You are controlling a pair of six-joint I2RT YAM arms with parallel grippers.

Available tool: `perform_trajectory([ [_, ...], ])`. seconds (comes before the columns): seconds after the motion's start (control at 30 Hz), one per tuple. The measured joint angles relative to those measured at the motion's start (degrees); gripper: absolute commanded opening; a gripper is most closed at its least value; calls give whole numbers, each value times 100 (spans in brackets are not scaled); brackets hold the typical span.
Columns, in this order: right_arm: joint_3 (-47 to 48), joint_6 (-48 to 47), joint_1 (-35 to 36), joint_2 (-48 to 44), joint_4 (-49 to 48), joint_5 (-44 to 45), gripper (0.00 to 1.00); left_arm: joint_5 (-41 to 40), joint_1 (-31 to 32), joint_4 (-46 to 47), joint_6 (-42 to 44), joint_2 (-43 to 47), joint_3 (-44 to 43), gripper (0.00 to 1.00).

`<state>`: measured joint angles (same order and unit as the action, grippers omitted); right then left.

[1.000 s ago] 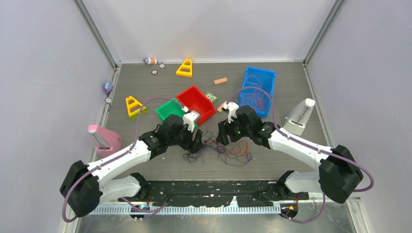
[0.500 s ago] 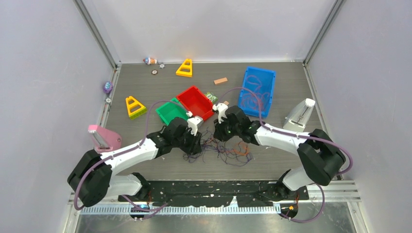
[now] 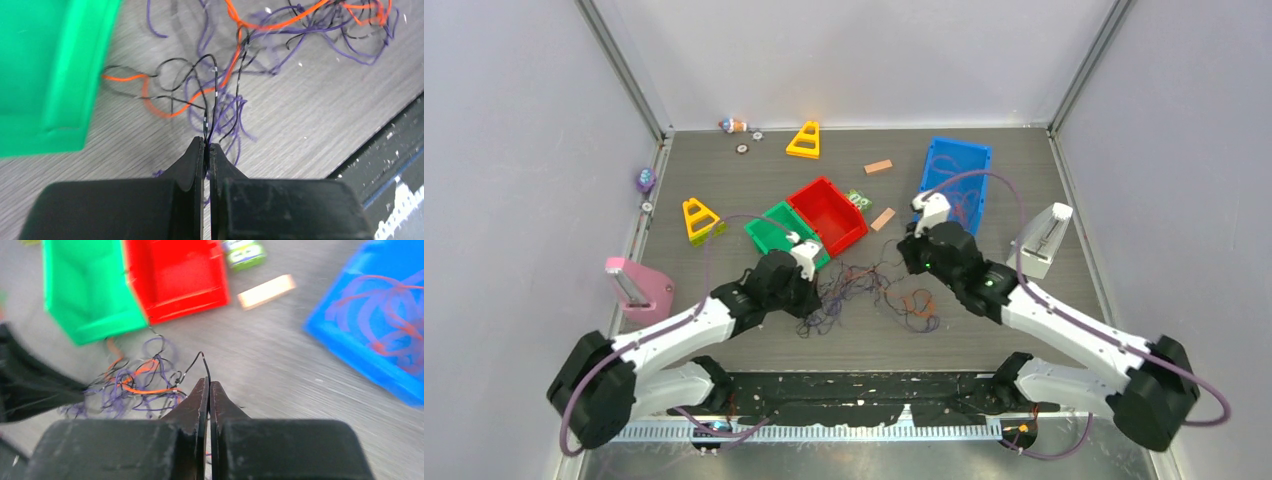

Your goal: Untangle the cables

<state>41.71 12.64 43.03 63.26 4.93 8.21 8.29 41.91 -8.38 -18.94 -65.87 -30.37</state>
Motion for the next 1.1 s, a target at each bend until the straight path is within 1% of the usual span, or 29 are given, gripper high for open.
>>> perform_trajectory([
  [0.1,-153,431,-120,-684,299,1102,5,-345,-278,-4,-236,702,352,0],
  [0.17,-313,820,-326,-1141,573,1818,5,-581,-463,-17,-424,1172,544,0],
  [0.3,-553,1547,-787,-1858,1220,2905,5,-1220,-682,-184,-789,2109,807,0],
  [0.4,-597,1982,-984,-2229,1683,3453,5,-1707,-708,-435,-999,2750,866,0],
  [0.53,-595,2310,-1027,-2658,2083,4019,5,-2280,-717,-750,-1215,3388,863,0],
  [0.73,-413,2520,-1058,-2955,2608,4787,5,-3060,-785,-1425,-1443,3880,654,0],
  [0.83,-179,2575,-1117,-2951,2907,5071,5,-3182,-944,-1596,-1517,4124,575,0],
  [0.87,-118,2570,-1130,-2953,2957,5084,8,-3152,-973,-1589,-1497,4177,573,0],
  [0.9,-85,2498,-1134,-2953,2959,5060,21,-3003,-1003,-1545,-1434,4229,573,0],
  [0.93,-79,2343,-1141,-2964,2892,4892,27,-2767,-1029,-1447,-1333,4262,575,0],
  [0.97,-90,2168,-1150,-2986,2782,4669,30,-2511,-1034,-1344,-1235,4275,575,0],
  [1.0,-146,1814,-1161,-3021,2527,4138,31,-2155,-1034,-1167,-1115,4277,575,0],
  [1.03,-210,1558,-1161,-3036,2332,3709,46,-1788,-1034,-997,-1001,4262,575,0],
  [1.07,-271,1298,-1161,-3036,2155,3185,56,-1353,-1034,-796,-852,4225,566,0],
  [1.1,-339,1080,-1163,-3005,1945,2583,74,-1075,-1034,-706,-748,4172,540,0],
])
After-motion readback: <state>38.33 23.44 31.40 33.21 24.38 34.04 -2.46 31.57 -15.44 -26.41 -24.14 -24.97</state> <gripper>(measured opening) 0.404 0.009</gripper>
